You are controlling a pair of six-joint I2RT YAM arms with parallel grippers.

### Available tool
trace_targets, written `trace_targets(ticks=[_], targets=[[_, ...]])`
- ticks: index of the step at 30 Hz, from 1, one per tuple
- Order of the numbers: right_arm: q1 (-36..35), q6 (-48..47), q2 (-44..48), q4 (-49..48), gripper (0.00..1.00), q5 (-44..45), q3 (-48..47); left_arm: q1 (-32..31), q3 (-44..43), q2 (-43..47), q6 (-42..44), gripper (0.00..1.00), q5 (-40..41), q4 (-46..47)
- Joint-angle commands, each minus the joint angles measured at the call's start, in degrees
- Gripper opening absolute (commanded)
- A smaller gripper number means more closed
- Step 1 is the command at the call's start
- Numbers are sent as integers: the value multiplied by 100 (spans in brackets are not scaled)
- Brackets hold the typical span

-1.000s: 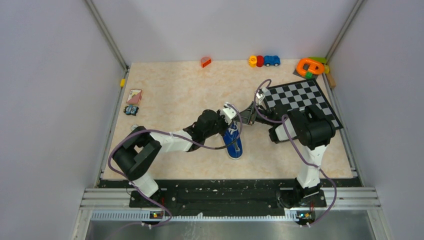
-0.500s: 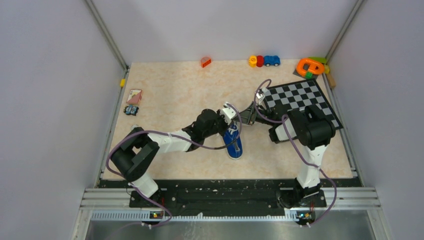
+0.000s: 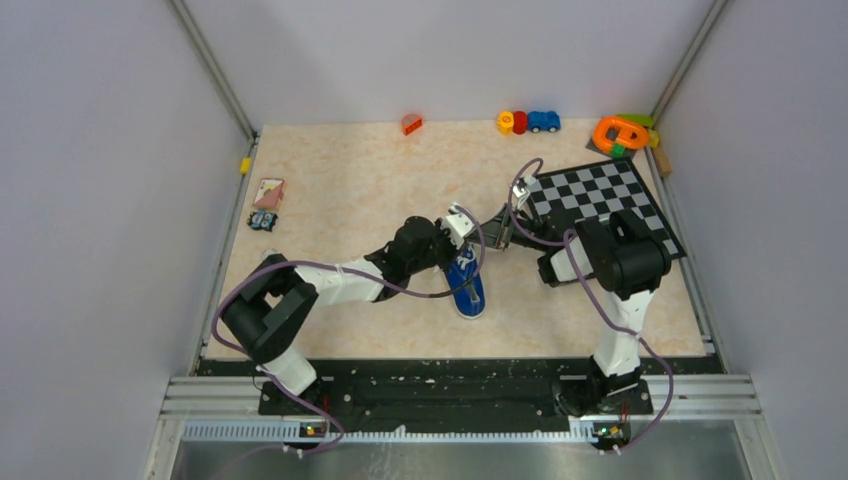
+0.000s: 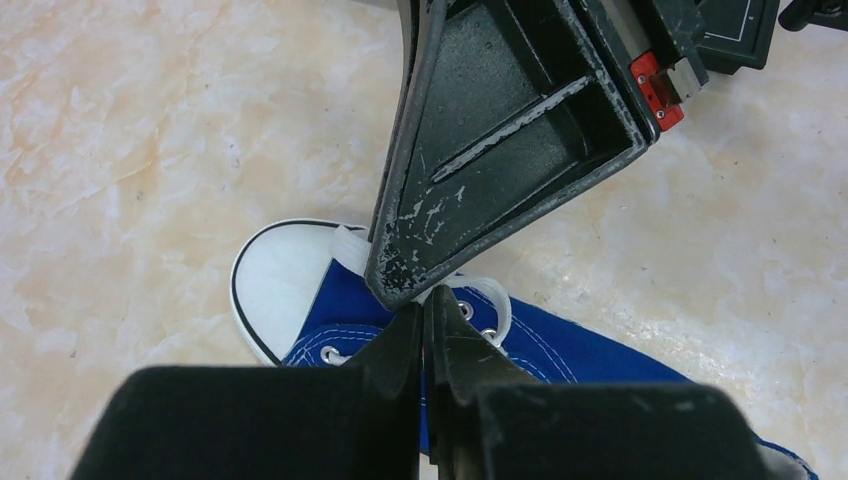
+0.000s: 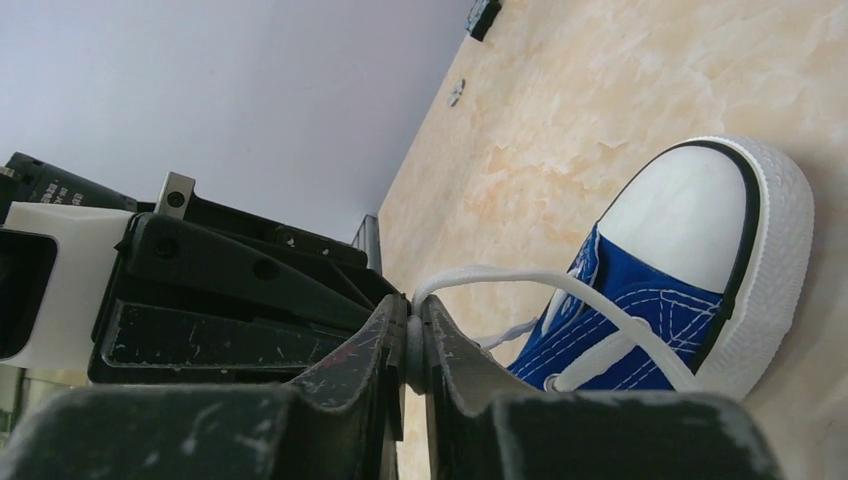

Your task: Tie the shoes

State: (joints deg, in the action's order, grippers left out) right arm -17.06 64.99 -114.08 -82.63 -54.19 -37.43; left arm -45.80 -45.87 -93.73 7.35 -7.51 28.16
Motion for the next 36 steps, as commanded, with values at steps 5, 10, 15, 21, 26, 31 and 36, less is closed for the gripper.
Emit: trace_targets(ticks=[5, 10, 15, 21, 26, 31, 36], targets=[[36, -172, -7, -69, 0, -12, -36, -7, 150, 361, -85, 21, 66, 567], [31, -154, 7, -69, 0, -3, -36, -1, 448, 565, -7, 34, 261, 594], [35, -162, 35, -52, 0, -24, -36, 189, 637, 795, -504, 40, 183, 603], [35, -184, 82, -69, 0, -70, -36, 361, 1261, 1469, -720, 58, 631, 1163], [-8, -352, 212, 67, 0, -122, -19, 638, 1565, 2100, -1970, 96, 1613, 966], [-121, -1115, 517, 917, 0, -91, -64, 1415, 1094, 2231, -2863, 97, 191, 194], [-324, -2271, 924, 2290, 0, 96, -238, 1475, 1170, 2402, -2854, 96, -138, 217]])
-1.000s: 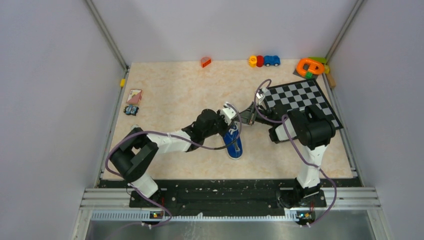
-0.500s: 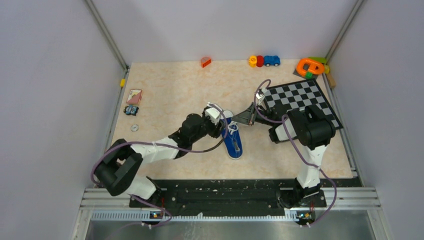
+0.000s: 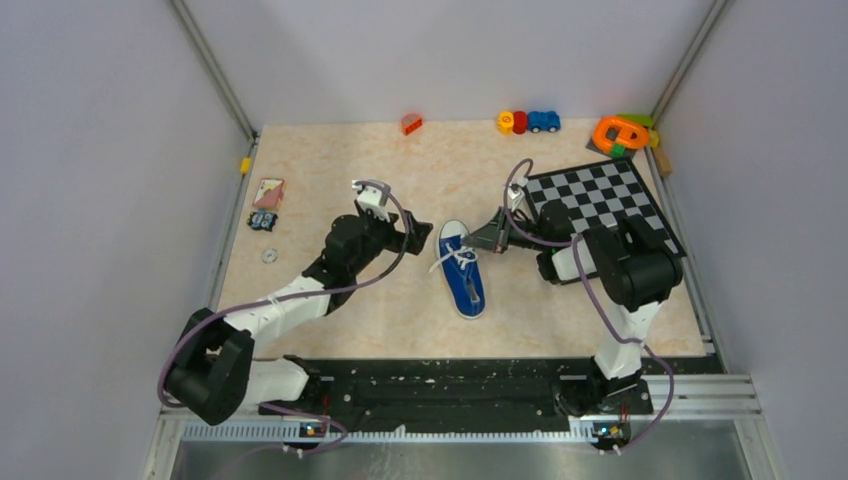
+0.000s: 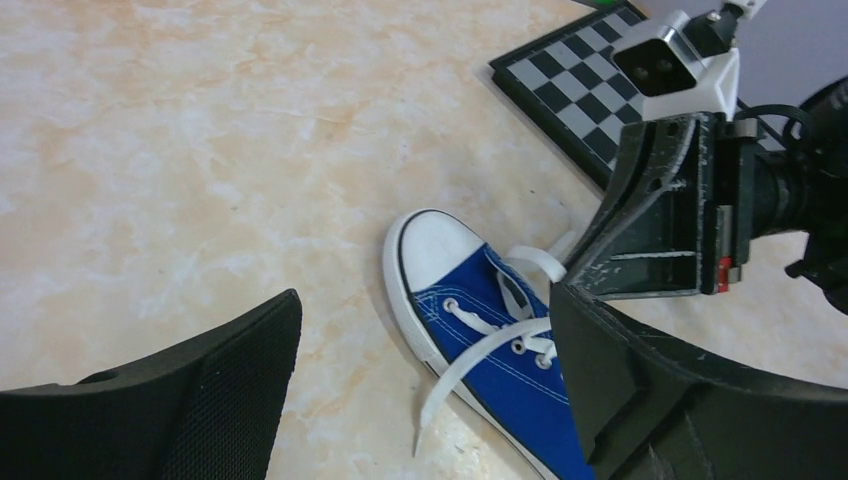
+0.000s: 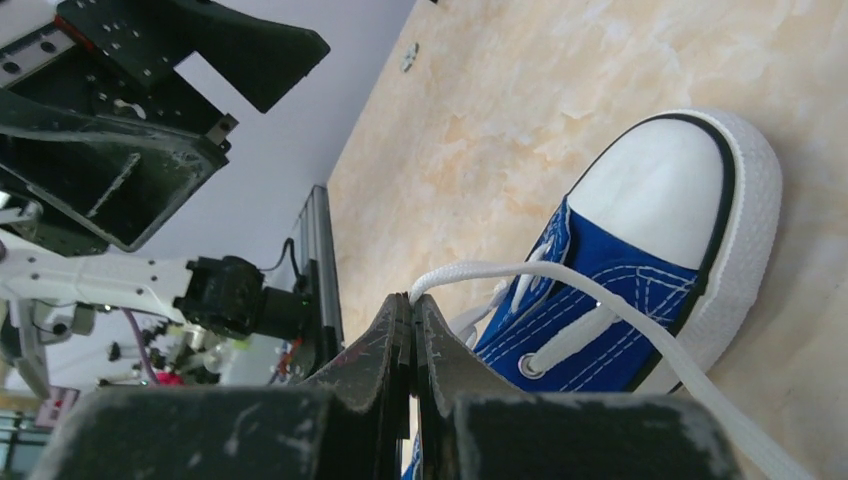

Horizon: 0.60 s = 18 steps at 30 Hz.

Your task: Tie the shoes

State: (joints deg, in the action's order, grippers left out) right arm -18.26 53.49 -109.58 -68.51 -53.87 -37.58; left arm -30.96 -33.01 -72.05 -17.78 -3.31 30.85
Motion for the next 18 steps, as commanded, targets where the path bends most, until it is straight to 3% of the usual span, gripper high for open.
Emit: trace_targets(ticks=[1, 8, 12, 16, 18], targets=[[-232, -1230, 502, 972, 0, 54, -253, -7, -147, 184, -328, 96, -649, -75], [-270, -1397, 536, 555, 0, -275, -152, 55, -1122, -502, -503, 92, -1405, -997], [-294, -1856, 676, 793, 0, -300, -135, 81, -1570, -809, -817, 88, -1692, -1416], [-399, -2544, 920, 1406, 0, -128, -151, 146, -2254, -1417, -1076, 71, -2205, -2302], [-423, -2794, 1022, 1616, 0, -59, -141, 180, -2655, -1729, -1173, 69, -2466, -2681]])
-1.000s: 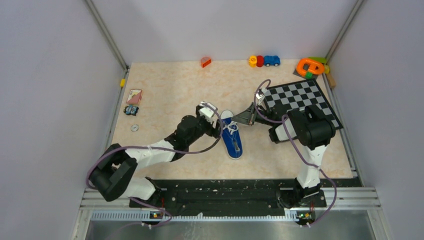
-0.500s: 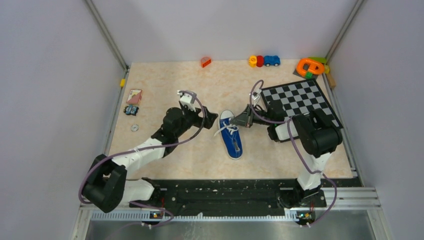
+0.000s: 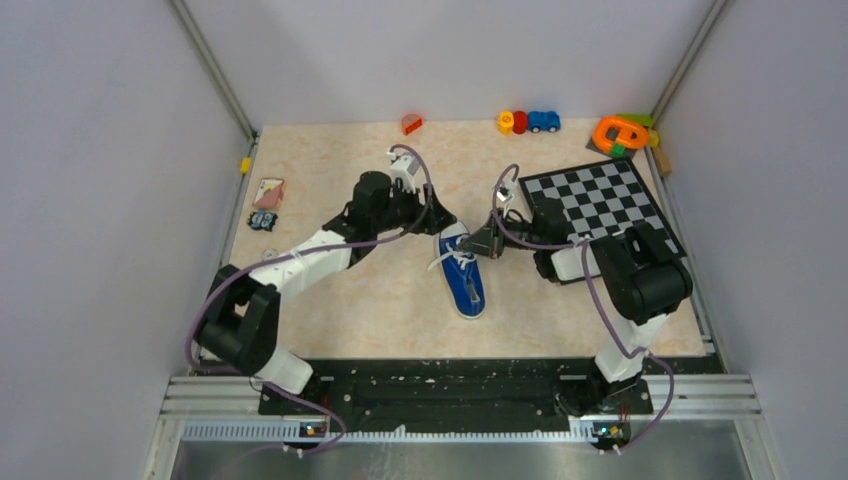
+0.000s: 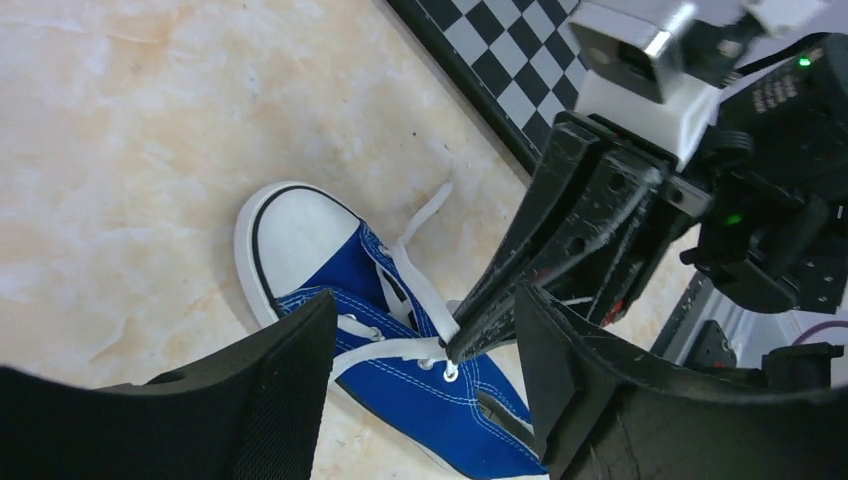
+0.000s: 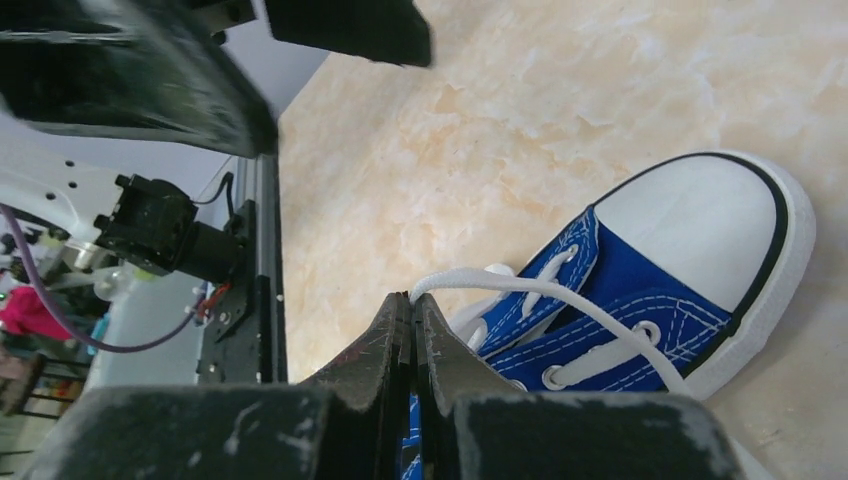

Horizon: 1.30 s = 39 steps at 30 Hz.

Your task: Tie the shoes

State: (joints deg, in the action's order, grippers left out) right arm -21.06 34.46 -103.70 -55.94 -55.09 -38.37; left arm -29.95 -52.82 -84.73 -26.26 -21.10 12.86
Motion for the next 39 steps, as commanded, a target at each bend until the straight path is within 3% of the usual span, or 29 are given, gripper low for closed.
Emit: trace_targets(ticks=[1, 7, 10, 22, 29, 31, 39], targets=[[-151, -937, 472, 352, 0, 76, -32, 90, -841, -610, -335, 68, -789, -1049], [-162, -1208, 540, 276, 0, 64, 54, 233, -1612, -1312, -421, 65, -1367, -1828], [-164, -1284, 548, 154, 0, 54, 93, 293, -1757, -1560, -608, 60, -1695, -1811], [-205, -1550, 629, 367, 0, 86, 87, 298, -2066, -2130, -796, 55, -2258, -1962], [-258, -1646, 637, 541, 0, 98, 15, 252, -2228, -2370, -968, 45, -2368, -1847], [-268, -1638, 648, 547, 0, 95, 14, 236, -2306, -2467, -998, 41, -2390, -1873], [-268, -1637, 685, 659, 0, 187, 5, 214, -2222, -2355, -1050, 9, -2501, -1773]])
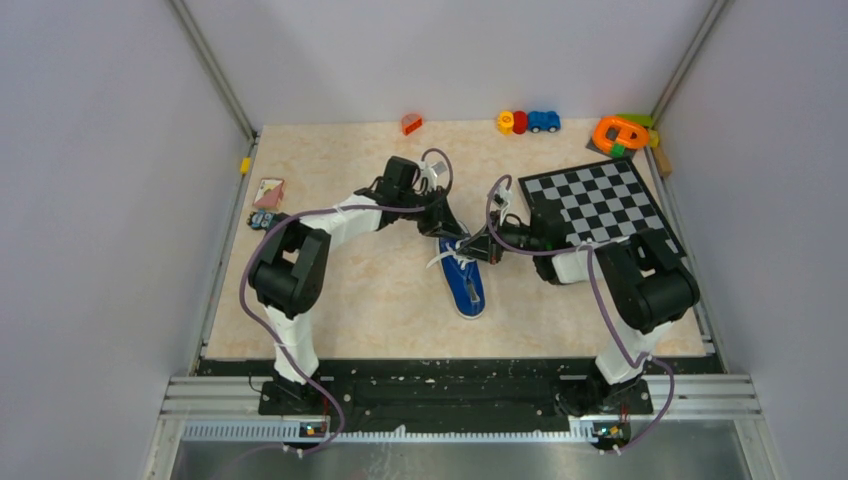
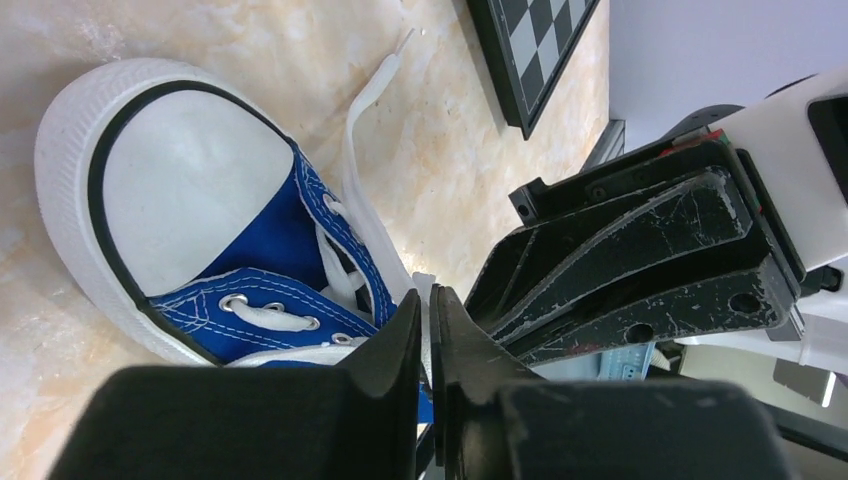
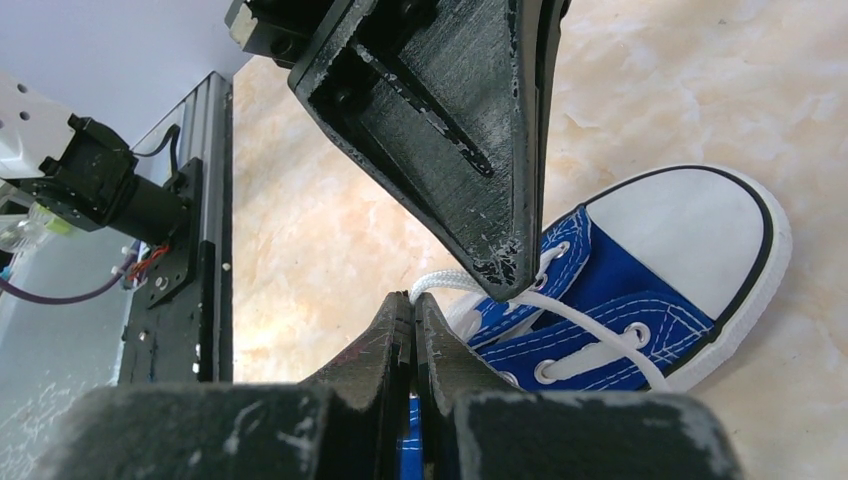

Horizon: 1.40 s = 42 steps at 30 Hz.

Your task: Tie the shoes

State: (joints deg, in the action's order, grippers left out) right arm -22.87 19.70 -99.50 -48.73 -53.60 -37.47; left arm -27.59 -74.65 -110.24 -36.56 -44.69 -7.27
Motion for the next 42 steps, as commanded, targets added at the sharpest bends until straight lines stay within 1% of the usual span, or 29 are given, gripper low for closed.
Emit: trace_targets(ticks=[1, 3, 7, 13, 15, 22, 25, 27, 28, 30, 31, 34, 35, 37, 38, 39, 42], targets=[[-91, -166, 280, -51, 0, 49, -85, -16, 20, 248, -10, 6, -127, 285], [-86, -150, 276, -41, 0, 71, -85, 8, 125, 350, -21, 0, -96, 388], [-38, -34, 262, -112, 0, 113, -57, 93, 496, 605, -187, 0, -10, 962], [243, 973, -26, -1212, 0, -95, 89, 114, 933, 1043, -220, 0, 163, 1559], [267, 1144, -94, -1381, 0, -122, 91, 114, 1040, 1134, -242, 0, 231, 1686], [326, 1180, -100, -1207, 0, -92, 69, 122, 1247, 1332, -174, 0, 577, 1720], [332, 1199, -127, -1151, 0, -99, 39, 114, 1338, 1380, -181, 0, 595, 1736], [328, 1262, -139, -1278, 0, -155, 54, 116, 1336, 1330, -178, 0, 561, 1745], [330, 1257, -132, -1280, 0, -166, 56, 120, 1319, 1279, -177, 7, 518, 1740], [336, 1238, -131, -1237, 0, -172, 50, 118, 1290, 1229, -247, 28, 574, 1722], [336, 1233, -131, -1231, 0, -176, 48, 122, 1279, 1209, -334, 37, 594, 1739], [336, 1190, -123, -1169, 0, -155, 43, 116, 1155, 1061, -875, 50, 473, 1836], [333, 1179, -122, -1145, 0, -150, 33, 102, 1104, 1017, -1065, 52, 412, 1820], [336, 1140, -111, -1105, 0, -134, 33, 88, 1064, 979, -1334, 54, 411, 1739], [336, 1141, 523, -1089, 0, -125, 31, 82, 1047, 973, -1426, 54, 450, 1649], [332, 1139, -28, -1094, 0, -131, 35, 69, 1028, 965, -1486, 54, 475, 1551], [322, 1128, -96, -1087, 0, -124, 34, 30, 889, 862, -1702, 54, 606, 1107]])
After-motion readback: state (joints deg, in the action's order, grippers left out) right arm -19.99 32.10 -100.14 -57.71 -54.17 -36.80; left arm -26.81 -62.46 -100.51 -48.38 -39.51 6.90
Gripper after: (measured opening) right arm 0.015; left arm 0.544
